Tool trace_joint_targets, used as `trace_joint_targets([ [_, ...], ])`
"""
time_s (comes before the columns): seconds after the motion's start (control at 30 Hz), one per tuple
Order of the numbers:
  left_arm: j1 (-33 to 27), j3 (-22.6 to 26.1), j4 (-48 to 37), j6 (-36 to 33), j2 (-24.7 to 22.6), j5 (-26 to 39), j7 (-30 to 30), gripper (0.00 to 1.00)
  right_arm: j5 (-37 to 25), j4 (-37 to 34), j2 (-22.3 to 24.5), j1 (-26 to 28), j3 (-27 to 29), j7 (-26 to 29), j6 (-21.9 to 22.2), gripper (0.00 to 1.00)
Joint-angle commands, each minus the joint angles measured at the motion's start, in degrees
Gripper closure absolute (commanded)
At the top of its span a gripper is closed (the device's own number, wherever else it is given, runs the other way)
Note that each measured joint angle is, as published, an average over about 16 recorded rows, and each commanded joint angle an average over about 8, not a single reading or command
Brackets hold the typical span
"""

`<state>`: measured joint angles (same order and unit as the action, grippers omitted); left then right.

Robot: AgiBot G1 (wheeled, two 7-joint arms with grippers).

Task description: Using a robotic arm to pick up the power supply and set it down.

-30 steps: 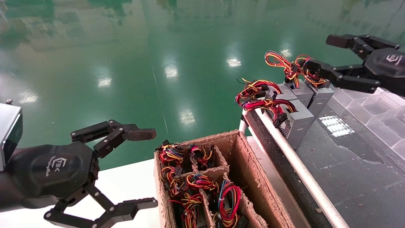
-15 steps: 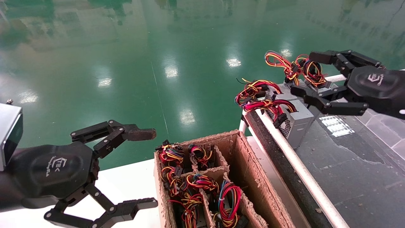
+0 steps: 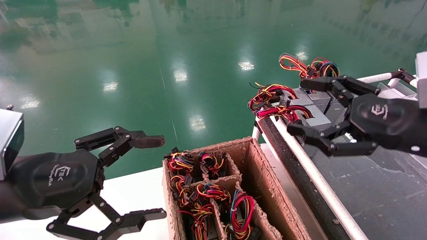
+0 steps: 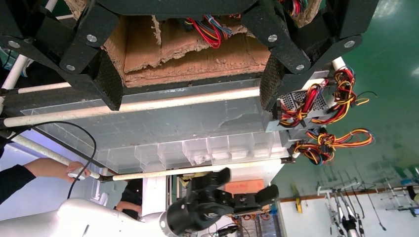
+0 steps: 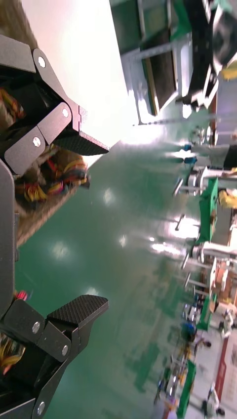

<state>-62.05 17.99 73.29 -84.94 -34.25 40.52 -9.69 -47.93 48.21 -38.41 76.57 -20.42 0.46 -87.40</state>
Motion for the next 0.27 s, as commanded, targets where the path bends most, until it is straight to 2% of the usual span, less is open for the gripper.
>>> trace_joint_targets([
  [0.03,0.0,0.0,0.0,0.0,0.0,0.0,0.0,0.0,0.6,2.4,0.3,-1.4,0.4,1.0,0.2,0.0],
  [0.27,0.0,0.0,0.0,0.0,0.0,0.0,0.0,0.0,2.1,8.8,1.2,-5.2,1.5,3.6,0.6,0.0],
])
